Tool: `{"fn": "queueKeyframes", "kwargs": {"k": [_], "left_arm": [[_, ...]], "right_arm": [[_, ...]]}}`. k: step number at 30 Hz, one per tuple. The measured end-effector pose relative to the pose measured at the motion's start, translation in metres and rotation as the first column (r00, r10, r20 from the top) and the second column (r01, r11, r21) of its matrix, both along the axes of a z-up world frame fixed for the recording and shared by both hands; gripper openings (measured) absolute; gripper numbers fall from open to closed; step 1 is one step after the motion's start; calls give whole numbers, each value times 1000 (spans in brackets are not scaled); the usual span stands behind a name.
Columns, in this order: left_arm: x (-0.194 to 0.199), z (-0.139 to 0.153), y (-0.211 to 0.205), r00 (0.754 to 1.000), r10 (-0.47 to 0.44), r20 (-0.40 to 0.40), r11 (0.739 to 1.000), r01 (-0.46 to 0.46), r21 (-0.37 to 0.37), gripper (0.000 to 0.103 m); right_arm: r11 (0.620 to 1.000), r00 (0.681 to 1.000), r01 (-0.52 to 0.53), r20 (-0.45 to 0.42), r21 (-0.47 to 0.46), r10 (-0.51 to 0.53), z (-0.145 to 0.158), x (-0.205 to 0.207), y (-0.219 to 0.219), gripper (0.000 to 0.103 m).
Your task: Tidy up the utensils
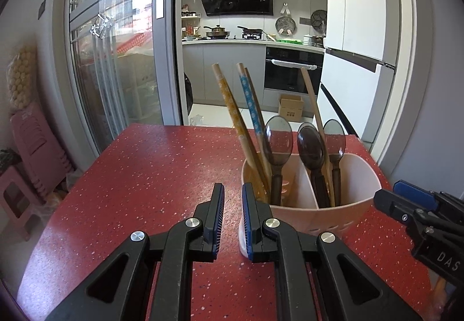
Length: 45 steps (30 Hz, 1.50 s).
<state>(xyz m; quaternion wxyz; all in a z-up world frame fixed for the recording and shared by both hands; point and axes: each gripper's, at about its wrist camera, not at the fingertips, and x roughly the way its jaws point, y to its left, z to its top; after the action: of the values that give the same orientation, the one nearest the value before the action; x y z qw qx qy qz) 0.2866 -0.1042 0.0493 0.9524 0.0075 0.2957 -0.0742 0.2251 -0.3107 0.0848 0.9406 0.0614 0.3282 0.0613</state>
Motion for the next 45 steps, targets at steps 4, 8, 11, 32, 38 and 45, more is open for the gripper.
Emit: {"fn": "queueKeyframes", "kwargs": {"k": [4, 8, 11, 32, 38, 45], "left_arm": [[-3, -2, 5, 1000, -4, -13, 1000, 4, -9, 42], [-8, -5, 11, 1000, 4, -20, 1000, -5, -17, 42], [-10, -8, 16, 999, 2, -47, 999, -4, -44, 42], [-38, -25, 22, 994, -5, -108, 1000, 6, 14, 103], [-49, -32, 24, 991, -15, -137, 1000, 17, 13, 103], [-63, -41, 28, 986, -17, -165, 1000, 19, 10, 103]], "right_arm": [[1000, 1000, 12, -13, 5, -12, 0, -4, -2, 49], [1000, 999, 22, -27, 8, -21, -4, -9, -4, 49], [1000, 999, 24, -41, 11, -24, -7, -11, -4, 49], [996, 995, 72, -60, -46, -75, -13, -35, -1, 85], [994, 990, 101, -96, -41, -104, -20, -41, -5, 95], [992, 990, 114, -75, -51, -117, -21, -55, -2, 103]]}}
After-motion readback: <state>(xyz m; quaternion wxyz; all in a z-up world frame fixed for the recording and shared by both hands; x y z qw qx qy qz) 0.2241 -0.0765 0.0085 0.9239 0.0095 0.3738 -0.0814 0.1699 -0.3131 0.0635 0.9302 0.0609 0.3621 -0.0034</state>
